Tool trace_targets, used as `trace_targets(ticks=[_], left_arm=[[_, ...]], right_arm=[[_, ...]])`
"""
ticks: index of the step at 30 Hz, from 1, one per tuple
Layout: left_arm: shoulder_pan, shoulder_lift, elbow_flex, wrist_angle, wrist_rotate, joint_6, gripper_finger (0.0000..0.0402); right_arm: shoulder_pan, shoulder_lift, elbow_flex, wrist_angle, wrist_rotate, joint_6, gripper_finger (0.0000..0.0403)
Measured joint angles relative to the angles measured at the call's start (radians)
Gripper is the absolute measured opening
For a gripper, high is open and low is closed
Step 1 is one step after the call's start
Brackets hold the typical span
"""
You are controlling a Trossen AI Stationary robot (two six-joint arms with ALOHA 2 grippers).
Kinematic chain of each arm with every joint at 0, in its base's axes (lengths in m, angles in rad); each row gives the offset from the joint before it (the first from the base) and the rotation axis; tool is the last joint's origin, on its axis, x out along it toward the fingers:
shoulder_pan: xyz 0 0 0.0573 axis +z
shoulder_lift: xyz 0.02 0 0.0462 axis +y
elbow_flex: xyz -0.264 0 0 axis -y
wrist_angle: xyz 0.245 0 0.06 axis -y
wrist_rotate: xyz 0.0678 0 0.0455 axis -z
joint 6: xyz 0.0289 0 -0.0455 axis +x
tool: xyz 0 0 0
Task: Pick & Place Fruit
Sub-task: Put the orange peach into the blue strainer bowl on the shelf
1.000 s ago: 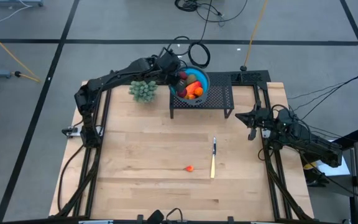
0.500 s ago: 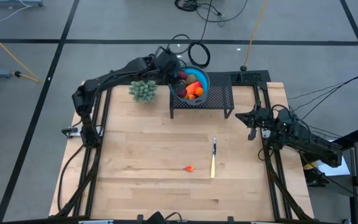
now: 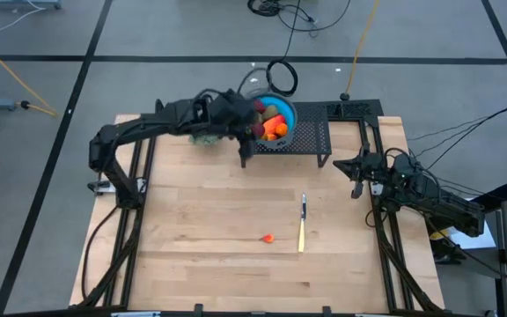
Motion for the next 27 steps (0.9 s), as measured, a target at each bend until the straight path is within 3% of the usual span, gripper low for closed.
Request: trace_targets(ticks=[13,19,27], left_arm=[[-0.231,-0.007,0.000,0.008,0.037,0.016,0.0214],[-0.311,-0.007,0.000,0.008,0.095,0.012,0.0214],[-0.401,-0.007,0.000,0.077,0.095,-0.045,0.0213]], right_arm=[[0.000,0.000,0.000,0.000,0.000,0.000,0.0000],[0.000,0.000,0.000,0.000,0.000,0.000,0.0000],[0.000,0.000,0.000,0.000,0.000,0.000,0.0000]])
